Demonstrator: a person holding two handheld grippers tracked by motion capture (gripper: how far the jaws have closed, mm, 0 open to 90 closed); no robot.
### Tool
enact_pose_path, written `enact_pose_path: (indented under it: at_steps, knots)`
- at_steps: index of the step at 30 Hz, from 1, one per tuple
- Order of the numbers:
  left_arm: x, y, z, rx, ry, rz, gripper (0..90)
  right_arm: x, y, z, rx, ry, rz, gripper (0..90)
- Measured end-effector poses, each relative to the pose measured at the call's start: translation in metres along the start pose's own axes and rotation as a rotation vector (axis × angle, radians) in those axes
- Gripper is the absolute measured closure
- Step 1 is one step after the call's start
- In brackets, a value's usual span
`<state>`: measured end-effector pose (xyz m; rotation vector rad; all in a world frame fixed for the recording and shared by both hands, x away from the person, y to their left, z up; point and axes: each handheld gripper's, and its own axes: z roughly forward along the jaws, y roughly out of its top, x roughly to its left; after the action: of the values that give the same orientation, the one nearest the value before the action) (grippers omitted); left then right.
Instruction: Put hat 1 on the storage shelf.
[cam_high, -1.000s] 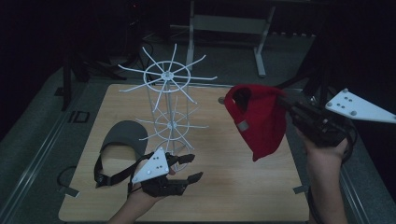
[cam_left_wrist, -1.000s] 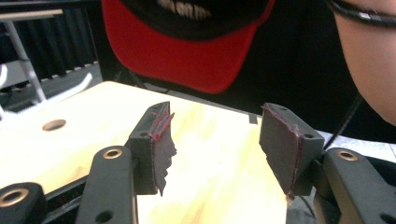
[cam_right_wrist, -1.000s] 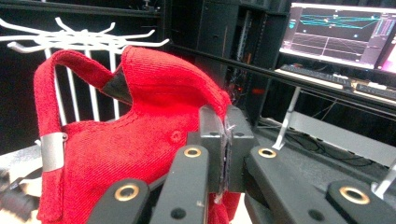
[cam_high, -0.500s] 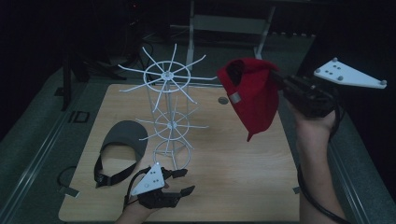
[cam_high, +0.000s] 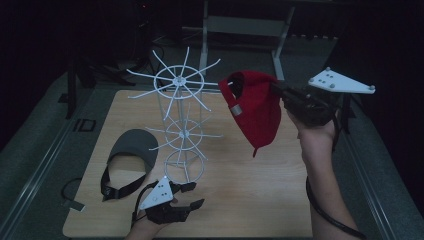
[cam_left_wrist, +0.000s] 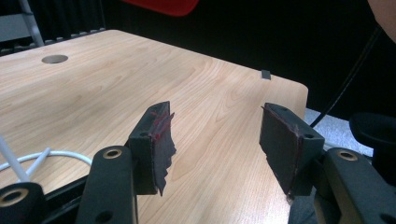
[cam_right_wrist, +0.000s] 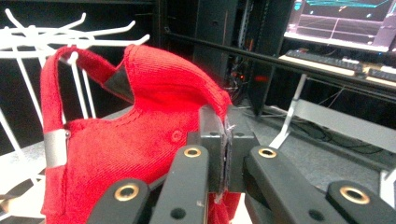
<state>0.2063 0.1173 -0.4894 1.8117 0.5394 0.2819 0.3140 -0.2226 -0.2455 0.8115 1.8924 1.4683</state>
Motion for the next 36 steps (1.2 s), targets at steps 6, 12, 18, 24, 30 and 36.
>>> enact_pose_path:
  at_steps: [6, 12, 18, 24, 30, 36]
  knots:
    - [0.002, -0.004, 0.000, 0.003, 0.007, -0.004, 44.6, 0.001, -0.013, 0.001, 0.010, 0.036, -0.001, 88.6]
    - [0.003, -0.005, -0.001, -0.001, 0.005, -0.004, 44.6, 0.007, -0.028, 0.000, 0.012, 0.090, -0.024, 88.5]
    - [0.004, -0.007, -0.001, -0.011, 0.002, -0.016, 44.6, 0.013, -0.038, -0.003, 0.007, 0.143, -0.028, 88.3]
    - [0.004, -0.008, -0.002, -0.021, -0.004, -0.007, 44.6, 0.017, -0.048, -0.004, 0.008, 0.174, -0.018, 87.3]
    - [0.006, -0.011, -0.005, -0.013, 0.012, -0.017, 44.7, 0.017, -0.056, -0.007, 0.008, 0.205, -0.011, 79.1]
    - [0.007, -0.013, -0.009, -0.013, 0.023, -0.027, 44.7, 0.015, -0.058, -0.019, -0.021, 0.228, -0.005, 61.5]
